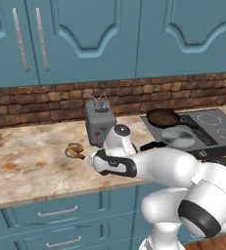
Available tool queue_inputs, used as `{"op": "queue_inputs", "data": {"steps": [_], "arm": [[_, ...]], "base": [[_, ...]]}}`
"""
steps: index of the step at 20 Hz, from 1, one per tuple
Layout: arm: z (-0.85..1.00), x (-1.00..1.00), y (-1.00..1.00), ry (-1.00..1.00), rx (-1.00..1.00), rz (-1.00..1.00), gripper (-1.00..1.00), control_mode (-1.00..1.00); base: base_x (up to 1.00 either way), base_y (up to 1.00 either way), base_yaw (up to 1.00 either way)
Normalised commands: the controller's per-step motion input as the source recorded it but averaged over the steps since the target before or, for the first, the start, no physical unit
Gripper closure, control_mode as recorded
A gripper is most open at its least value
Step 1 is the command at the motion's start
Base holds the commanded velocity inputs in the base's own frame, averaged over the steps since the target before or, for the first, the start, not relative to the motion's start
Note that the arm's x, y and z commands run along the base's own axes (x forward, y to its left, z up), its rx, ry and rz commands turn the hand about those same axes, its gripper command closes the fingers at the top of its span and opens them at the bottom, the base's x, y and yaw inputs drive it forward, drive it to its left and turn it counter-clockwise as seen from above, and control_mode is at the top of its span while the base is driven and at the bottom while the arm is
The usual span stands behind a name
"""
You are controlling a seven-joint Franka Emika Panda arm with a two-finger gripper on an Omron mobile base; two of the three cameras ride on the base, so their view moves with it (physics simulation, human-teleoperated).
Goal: Place both pans onto different burners. Then place the potato and the chicken drumstick on different pans.
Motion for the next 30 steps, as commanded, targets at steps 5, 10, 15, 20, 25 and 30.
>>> {"op": "queue_inputs", "data": {"steps": [5, 10, 15, 20, 25, 30], "arm": [[-0.06, 0.0, 0.0, 0.0, -0.08, -0.02, -1.0, -1.0], [-0.07, 0.21, 0.0, 0.0, -0.01, -0.05, -1.0, -1.0], [-0.07, 0.3, 0.0, 0.0, 0.0, -0.03, -1.0, -1.0], [-0.28, 0.13, 0.0, 0.0, 0.04, -0.01, -1.0, -1.0], [-0.39, 0.02, 0.07, 0.0, 0.08, 0.0, -1.0, -1.0], [-0.33, 0.01, 0.03, 0.0, 0.08, 0.0, -1.0, -1.0]], "base": [[0.0, 0.0, 0.0], [0.0, 0.0, 0.0], [0.0, 0.0, 0.0], [0.0, 0.0, 0.0], [0.0, 0.0, 0.0], [0.0, 0.0, 0.0]]}}
